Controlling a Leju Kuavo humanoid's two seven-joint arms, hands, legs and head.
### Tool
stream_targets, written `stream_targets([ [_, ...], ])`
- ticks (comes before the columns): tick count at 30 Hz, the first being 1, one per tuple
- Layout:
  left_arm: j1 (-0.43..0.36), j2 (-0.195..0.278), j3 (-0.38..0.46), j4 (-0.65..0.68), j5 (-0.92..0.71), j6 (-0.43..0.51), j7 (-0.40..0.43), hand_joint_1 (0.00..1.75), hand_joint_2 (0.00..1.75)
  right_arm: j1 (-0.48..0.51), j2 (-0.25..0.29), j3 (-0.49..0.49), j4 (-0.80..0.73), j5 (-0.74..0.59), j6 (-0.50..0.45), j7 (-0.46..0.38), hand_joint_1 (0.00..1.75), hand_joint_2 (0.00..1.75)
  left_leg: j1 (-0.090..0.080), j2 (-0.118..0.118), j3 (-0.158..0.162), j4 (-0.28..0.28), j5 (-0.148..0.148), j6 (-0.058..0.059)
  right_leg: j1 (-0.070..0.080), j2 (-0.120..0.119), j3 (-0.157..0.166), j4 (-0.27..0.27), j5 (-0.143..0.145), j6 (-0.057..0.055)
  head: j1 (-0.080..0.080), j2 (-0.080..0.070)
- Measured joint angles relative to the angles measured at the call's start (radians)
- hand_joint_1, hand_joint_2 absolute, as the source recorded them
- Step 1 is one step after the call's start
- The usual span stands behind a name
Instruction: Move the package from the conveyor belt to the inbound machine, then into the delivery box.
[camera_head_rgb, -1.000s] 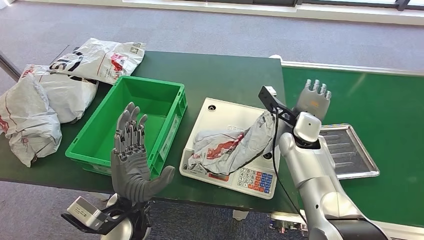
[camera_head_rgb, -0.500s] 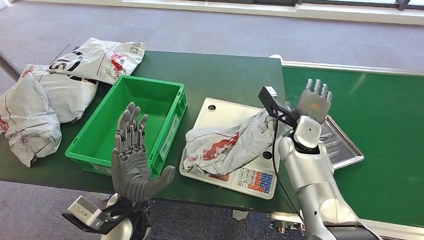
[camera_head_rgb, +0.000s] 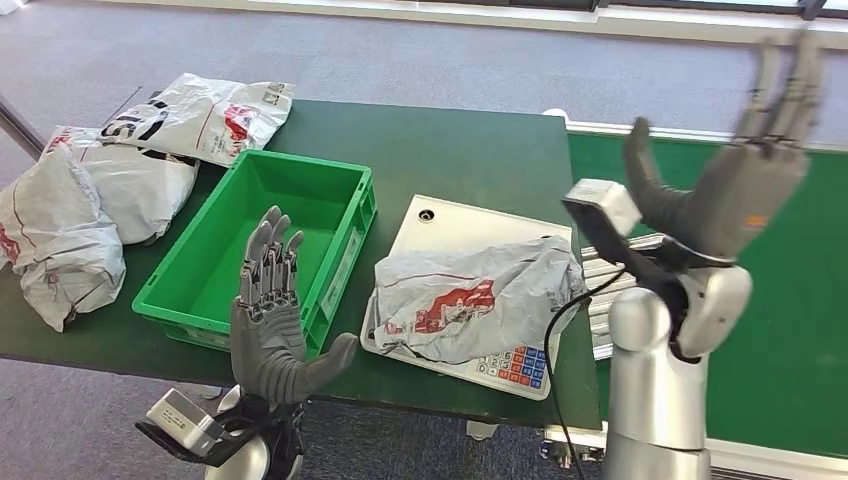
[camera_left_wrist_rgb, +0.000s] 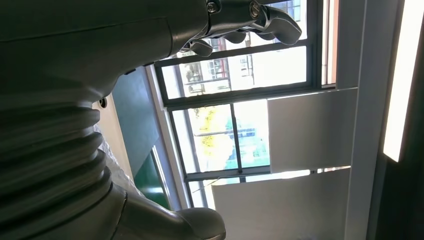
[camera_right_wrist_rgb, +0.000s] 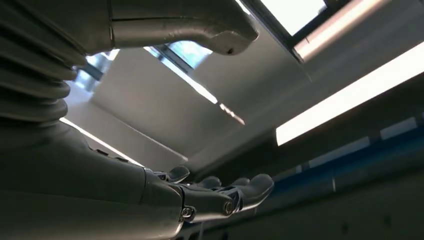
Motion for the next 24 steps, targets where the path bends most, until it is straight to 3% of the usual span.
stream_targets([
  [2, -0.002, 0.0, 0.0, 0.008, 0.0, -0.002, -0.001, 0.0, 1.75, 0.021, 0.014, -0.032, -0.14, -0.055, 0.0, -0.051, 0.0, 1.75, 0.0, 0.001, 0.0, 0.0, 0.0, 0.0, -0.001, 0.0, 0.0, 0.0, 0.0, 0.0, 0.0, 0.0],
  [8, -0.011, 0.0, -0.001, 0.021, -0.001, -0.002, -0.002, 0.0, 1.75, 0.057, 0.035, -0.069, -0.335, -0.067, 0.003, -0.065, 0.0, 1.75, 0.0, 0.005, 0.001, 0.0, 0.0, 0.002, -0.002, 0.003, 0.0, 0.0, 0.002, 0.001, 0.0, 0.0],
  [24, -0.012, 0.0, -0.002, 0.025, -0.001, -0.002, -0.002, 0.0, 1.75, 0.07, 0.041, -0.077, -0.418, -0.069, 0.003, -0.066, 0.0, 1.75, 0.0, 0.005, 0.001, 0.0, 0.001, 0.001, -0.002, 0.003, 0.0, 0.0, 0.003, 0.001, 0.0, 0.0],
])
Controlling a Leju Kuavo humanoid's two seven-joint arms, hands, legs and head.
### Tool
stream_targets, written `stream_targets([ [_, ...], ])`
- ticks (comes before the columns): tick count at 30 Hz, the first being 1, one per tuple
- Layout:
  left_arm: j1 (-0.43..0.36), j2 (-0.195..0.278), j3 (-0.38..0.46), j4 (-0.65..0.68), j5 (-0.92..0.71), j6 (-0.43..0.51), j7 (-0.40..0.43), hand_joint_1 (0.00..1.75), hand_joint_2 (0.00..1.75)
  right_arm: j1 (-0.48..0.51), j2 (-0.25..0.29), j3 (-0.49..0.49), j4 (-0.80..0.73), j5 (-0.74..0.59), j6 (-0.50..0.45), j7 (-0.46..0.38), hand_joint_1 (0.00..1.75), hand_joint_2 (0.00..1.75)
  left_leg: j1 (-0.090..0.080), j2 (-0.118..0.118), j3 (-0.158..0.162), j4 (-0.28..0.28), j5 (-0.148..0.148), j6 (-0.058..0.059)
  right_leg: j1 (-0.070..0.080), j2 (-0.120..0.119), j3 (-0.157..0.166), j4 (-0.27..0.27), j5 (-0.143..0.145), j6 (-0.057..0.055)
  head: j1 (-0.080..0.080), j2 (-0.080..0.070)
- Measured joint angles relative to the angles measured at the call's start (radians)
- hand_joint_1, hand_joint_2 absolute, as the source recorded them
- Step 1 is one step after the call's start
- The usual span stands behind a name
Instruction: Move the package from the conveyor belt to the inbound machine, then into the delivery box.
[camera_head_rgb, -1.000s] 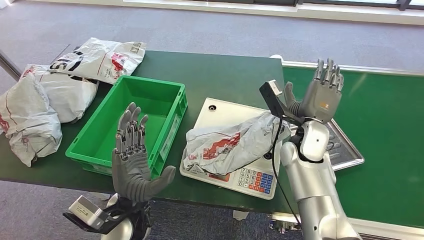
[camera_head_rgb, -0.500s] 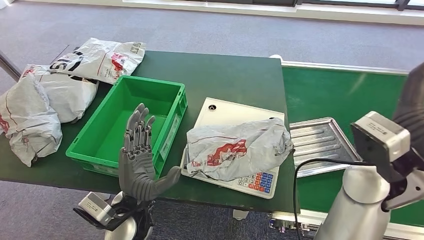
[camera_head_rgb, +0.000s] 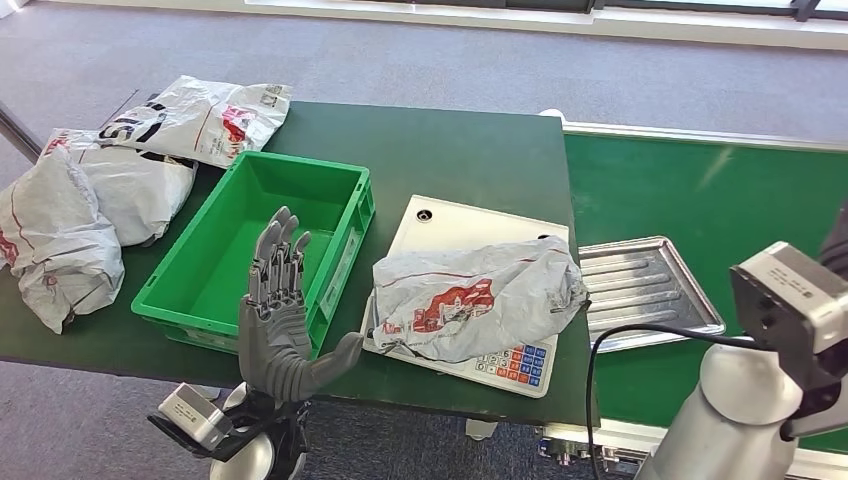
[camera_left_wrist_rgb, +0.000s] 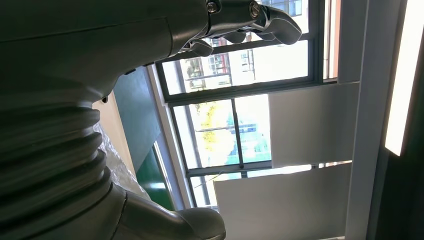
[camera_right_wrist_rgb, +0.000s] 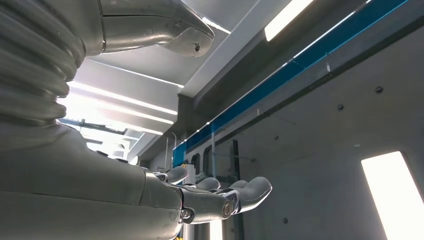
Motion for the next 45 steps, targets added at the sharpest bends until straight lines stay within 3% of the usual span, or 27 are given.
stream_targets([
  [18, -0.007, 0.001, -0.003, 0.007, -0.014, 0.001, 0.014, 0.0, 1.75, 0.002, 0.0, -0.007, -0.003, -0.006, 0.0, 0.0, 0.0, 1.75, 0.0, 0.0, 0.001, 0.0, 0.0, 0.0, 0.0, 0.0, -0.001, 0.0, 0.0, 0.0, 0.0, 0.0],
  [20, -0.088, 0.019, -0.037, 0.105, -0.116, 0.029, 0.106, 0.0, 1.75, 0.017, 0.001, 0.003, -0.002, -0.029, 0.0, 0.014, 0.0, 1.75, -0.001, -0.005, 0.001, 0.0, 0.002, 0.002, 0.0, -0.004, 0.0, -0.001, -0.001, 0.001, 0.0, 0.0],
  [23, -0.309, 0.055, -0.159, 0.46, -0.557, 0.159, 0.371, 0.0, 1.75, 0.049, 0.008, 0.063, 0.001, -0.027, 0.003, 0.063, 0.0, 1.75, -0.002, -0.014, -0.001, -0.001, 0.005, 0.002, -0.001, -0.013, 0.005, -0.001, 0.001, 0.001, 0.0, 0.0],
  [25, -0.385, 0.067, -0.215, 0.644, -0.869, 0.214, 0.427, 0.0, 1.75, 0.055, 0.01, 0.1, 0.002, -0.016, 0.004, 0.081, 0.0, 1.75, -0.002, -0.005, -0.002, -0.001, 0.007, 0.0, -0.001, -0.004, 0.0, 0.0, 0.005, -0.001, 0.0, 0.0],
  [27, -0.436, 0.074, -0.248, 0.77, -1.017, 0.23, 0.413, 0.0, 1.75, 0.059, 0.01, 0.118, 0.002, -0.014, 0.003, 0.088, 0.0, 1.75, -0.002, 0.001, -0.002, -0.001, 0.007, 0.0, -0.001, 0.003, -0.003, 0.0, 0.008, 0.0, 0.0, 0.0],
  [33, -0.515, 0.085, -0.292, 0.956, -0.901, 0.239, 0.402, 0.0, 1.75, 0.061, 0.01, 0.138, 0.002, -0.013, 0.003, 0.092, 0.0, 1.75, -0.002, 0.002, -0.003, -0.001, 0.007, 0.0, -0.001, 0.004, -0.003, 0.0, 0.008, 0.0, 0.0, 0.0],
  [45, -0.562, 0.077, -0.3, 1.057, -0.946, 0.235, 0.395, 0.0, 1.75, 0.063, 0.01, 0.139, 0.002, -0.027, 0.003, 0.075, 0.0, 1.75, -0.002, 0.002, -0.003, -0.001, 0.007, 0.0, -0.001, 0.003, -0.003, 0.0, 0.008, 0.0, 0.0, 0.0],
])
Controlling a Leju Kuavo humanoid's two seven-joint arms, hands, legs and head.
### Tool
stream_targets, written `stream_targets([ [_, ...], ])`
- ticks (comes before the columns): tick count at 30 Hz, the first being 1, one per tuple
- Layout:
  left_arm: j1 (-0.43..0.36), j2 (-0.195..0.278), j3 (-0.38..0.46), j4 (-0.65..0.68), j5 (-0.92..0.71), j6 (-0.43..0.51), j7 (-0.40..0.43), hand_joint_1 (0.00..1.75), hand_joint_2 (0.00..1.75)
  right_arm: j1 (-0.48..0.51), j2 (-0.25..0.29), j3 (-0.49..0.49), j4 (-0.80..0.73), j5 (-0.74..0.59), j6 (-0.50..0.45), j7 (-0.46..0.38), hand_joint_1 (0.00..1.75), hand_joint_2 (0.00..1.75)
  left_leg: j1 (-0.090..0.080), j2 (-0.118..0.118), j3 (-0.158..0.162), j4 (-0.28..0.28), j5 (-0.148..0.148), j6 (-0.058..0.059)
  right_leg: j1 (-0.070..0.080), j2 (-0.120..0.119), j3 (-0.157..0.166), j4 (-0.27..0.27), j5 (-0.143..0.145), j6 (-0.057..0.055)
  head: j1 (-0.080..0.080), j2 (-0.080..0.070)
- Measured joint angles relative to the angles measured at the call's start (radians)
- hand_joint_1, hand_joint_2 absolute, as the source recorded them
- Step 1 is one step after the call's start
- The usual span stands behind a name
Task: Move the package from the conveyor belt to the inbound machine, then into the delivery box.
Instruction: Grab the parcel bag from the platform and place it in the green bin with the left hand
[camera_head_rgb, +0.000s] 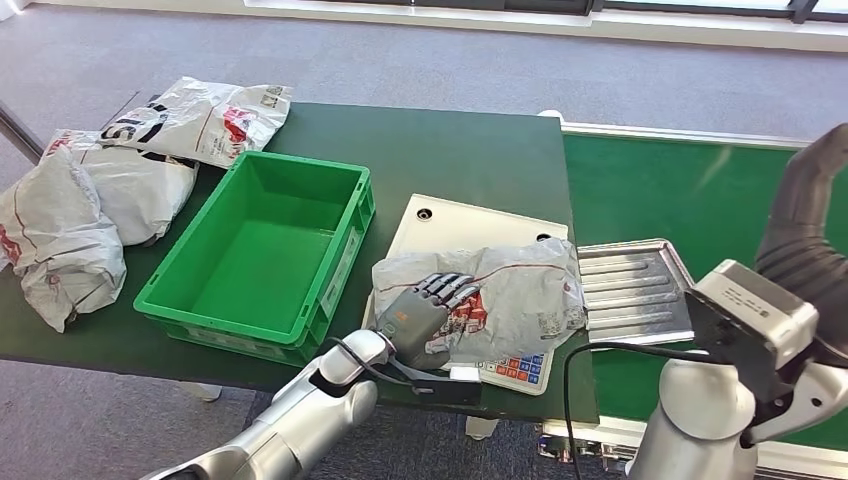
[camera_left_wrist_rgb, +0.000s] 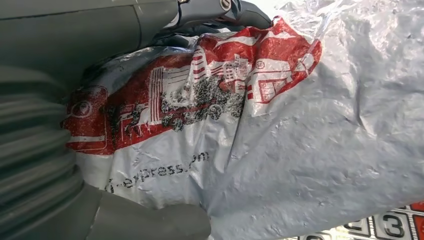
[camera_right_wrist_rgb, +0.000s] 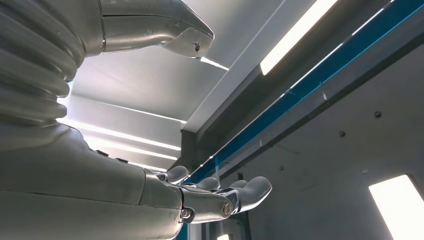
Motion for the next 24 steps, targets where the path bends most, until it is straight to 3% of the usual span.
stream_targets([
  [11, -0.015, -0.008, 0.0, 0.033, -0.007, 0.003, 0.002, 0.0, 1.75, 0.001, 0.0, -0.002, 0.0, -0.006, 0.0, -0.003, 0.0, 1.75, 0.0, -0.001, 0.0, 0.0, 0.001, 0.001, 0.0, -0.001, 0.001, 0.0, 0.0, 0.0, 0.0, 0.0],
  [15, -0.015, -0.009, 0.0, 0.038, -0.02, 0.019, 0.004, 1.75, 1.75, 0.001, 0.0, -0.002, 0.0, -0.007, 0.0, -0.003, 0.0, 1.75, 0.0, -0.001, 0.0, 0.0, 0.001, 0.001, 0.0, -0.001, 0.001, 0.0, 0.0, 0.0, 0.0, 0.0],
  [24, 0.005, -0.002, 0.036, -0.038, -0.043, 0.109, 0.021, 1.75, 1.75, 0.005, 0.0, -0.007, 0.0, 0.018, 0.0, 0.003, 0.0, 1.75, 0.0, 0.0, 0.0, 0.0, 0.002, 0.0, 0.0, -0.001, 0.0, 0.0, 0.001, 0.0, 0.0, 0.0],
])
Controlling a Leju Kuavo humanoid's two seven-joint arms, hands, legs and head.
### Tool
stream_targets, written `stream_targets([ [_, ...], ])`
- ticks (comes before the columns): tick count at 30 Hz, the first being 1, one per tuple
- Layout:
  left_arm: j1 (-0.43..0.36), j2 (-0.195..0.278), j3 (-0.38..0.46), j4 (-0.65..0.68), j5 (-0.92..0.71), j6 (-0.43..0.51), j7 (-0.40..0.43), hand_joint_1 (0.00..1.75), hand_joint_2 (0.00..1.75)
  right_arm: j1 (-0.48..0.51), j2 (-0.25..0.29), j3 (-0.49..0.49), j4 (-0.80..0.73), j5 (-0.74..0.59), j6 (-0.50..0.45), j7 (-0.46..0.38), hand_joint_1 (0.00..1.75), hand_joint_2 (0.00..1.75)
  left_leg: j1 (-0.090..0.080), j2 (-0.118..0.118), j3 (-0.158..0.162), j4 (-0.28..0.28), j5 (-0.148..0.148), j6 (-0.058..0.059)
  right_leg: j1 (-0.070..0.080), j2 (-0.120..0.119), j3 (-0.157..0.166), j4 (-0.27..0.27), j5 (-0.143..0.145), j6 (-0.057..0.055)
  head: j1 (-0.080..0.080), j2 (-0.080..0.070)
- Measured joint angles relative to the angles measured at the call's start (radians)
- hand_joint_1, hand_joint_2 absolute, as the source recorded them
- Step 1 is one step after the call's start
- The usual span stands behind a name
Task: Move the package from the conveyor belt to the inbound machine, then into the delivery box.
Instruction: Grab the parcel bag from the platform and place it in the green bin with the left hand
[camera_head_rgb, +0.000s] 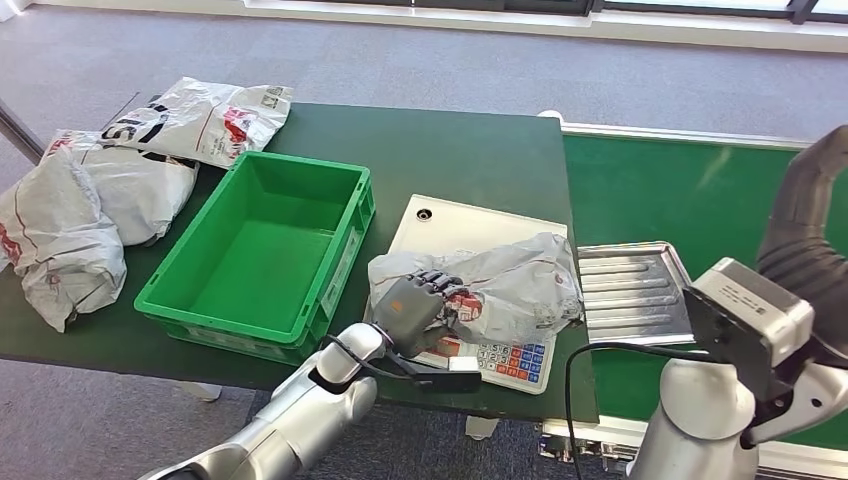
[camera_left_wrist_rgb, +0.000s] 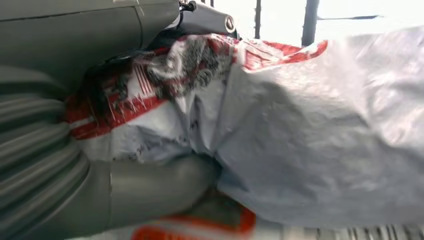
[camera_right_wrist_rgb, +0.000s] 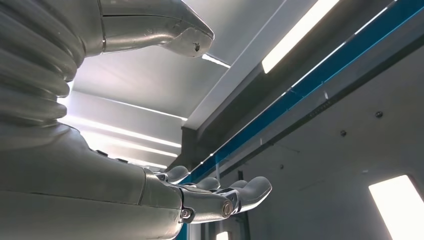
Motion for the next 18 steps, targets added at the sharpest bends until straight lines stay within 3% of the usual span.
stream_targets([
  [9, 0.093, 0.042, 0.105, -0.26, 0.042, 0.002, -0.015, 1.75, 1.75, 0.016, -0.003, -0.031, 0.021, -0.045, -0.001, -0.071, 0.0, 1.75, 0.0, -0.001, -0.003, 0.0, 0.0, 0.0, 0.0, 0.0, -0.003, 0.0, -0.001, 0.0, 0.0, 0.0],
  [14, 0.141, 0.052, 0.146, -0.352, 0.006, 0.009, -0.001, 1.75, 1.75, 0.02, -0.003, -0.041, 0.026, -0.021, -0.001, -0.045, 0.0, 1.75, 0.0, -0.001, -0.004, 0.0, 0.0, 0.0, 0.0, -0.001, -0.004, 0.0, -0.001, 0.0, 0.0, 0.0],
  [16, 0.156, 0.054, 0.162, -0.386, -0.038, 0.051, 0.036, 1.75, 1.75, 0.02, -0.003, -0.041, 0.025, -0.01, -0.001, -0.036, 0.0, 1.75, 0.0, -0.001, -0.004, 0.0, 0.0, 0.0, 0.0, -0.001, -0.004, 0.0, -0.001, 0.0, 0.0, 0.0],
  [18, 0.172, 0.056, 0.196, -0.431, -0.138, 0.138, 0.129, 1.75, 1.75, 0.021, -0.003, -0.043, 0.025, 0.002, -0.001, -0.025, 0.0, 1.75, 0.0, -0.001, -0.005, 0.0, 0.0, 0.0, 0.0, 0.0, -0.005, 0.0, -0.001, 0.0, 0.0, 0.0],
])
